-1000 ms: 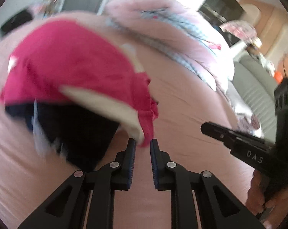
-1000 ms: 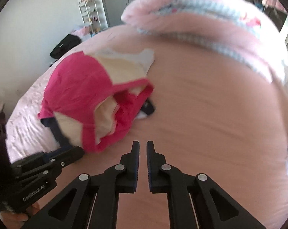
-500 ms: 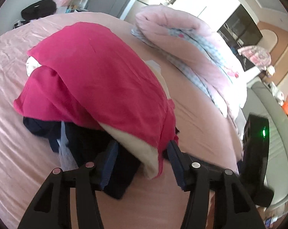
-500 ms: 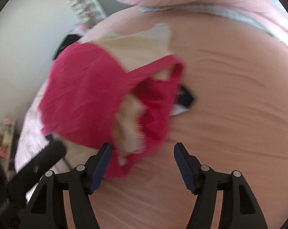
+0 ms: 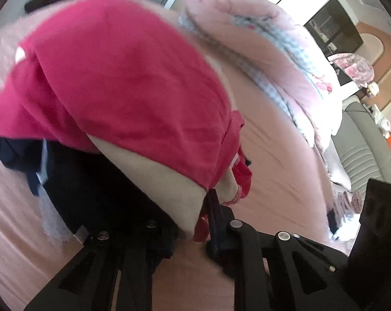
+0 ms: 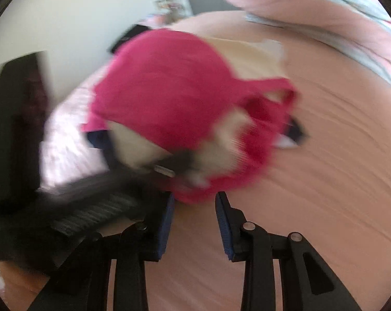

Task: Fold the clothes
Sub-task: 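Grasp the pink garment edge with the right gripper while the left gripper grasps another edge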

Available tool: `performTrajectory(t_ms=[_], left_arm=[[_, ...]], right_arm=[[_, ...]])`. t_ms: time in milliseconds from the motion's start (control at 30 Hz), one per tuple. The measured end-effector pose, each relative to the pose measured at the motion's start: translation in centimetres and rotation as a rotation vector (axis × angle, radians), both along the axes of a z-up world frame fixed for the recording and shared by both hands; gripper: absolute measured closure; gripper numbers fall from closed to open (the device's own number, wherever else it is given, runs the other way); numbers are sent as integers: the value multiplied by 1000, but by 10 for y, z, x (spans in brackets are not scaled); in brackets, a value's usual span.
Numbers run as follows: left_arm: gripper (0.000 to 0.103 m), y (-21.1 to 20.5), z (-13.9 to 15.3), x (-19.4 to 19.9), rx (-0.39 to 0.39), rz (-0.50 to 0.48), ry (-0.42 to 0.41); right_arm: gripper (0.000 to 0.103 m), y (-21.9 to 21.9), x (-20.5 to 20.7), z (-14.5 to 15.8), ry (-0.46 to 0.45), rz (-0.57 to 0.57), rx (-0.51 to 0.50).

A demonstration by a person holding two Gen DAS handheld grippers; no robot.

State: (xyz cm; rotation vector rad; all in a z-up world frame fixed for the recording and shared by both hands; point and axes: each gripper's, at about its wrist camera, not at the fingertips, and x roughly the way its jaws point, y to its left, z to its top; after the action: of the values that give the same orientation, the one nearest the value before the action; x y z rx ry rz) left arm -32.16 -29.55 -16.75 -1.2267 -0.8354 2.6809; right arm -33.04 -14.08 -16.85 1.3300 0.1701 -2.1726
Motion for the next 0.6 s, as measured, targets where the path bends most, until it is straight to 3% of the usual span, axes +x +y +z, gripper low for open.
performTrajectory(t_ms=[100,167,233,300,433,600], left_arm=[[88,4,16,5,9,-38,73],[88,11,22,9,-14,-84,105],[89,19,18,11,-26,-123,107],[92,27,13,13,-38,-163,110],[95,22,10,25,-61,-187,103],[95,9,20,42,-48,-196,141]], right_arm=[[68,26,-12,-4,-47,-118,17],[57,41,-26,-9,-154,-193,-108],[37,56,-39,-13,-258,-267,-231],[35,61,-47,-15,-286,-305,-281],[35,62,-57,-24,-288,-347,-224],[35,41,-67,-32,-379,-309,-350]])
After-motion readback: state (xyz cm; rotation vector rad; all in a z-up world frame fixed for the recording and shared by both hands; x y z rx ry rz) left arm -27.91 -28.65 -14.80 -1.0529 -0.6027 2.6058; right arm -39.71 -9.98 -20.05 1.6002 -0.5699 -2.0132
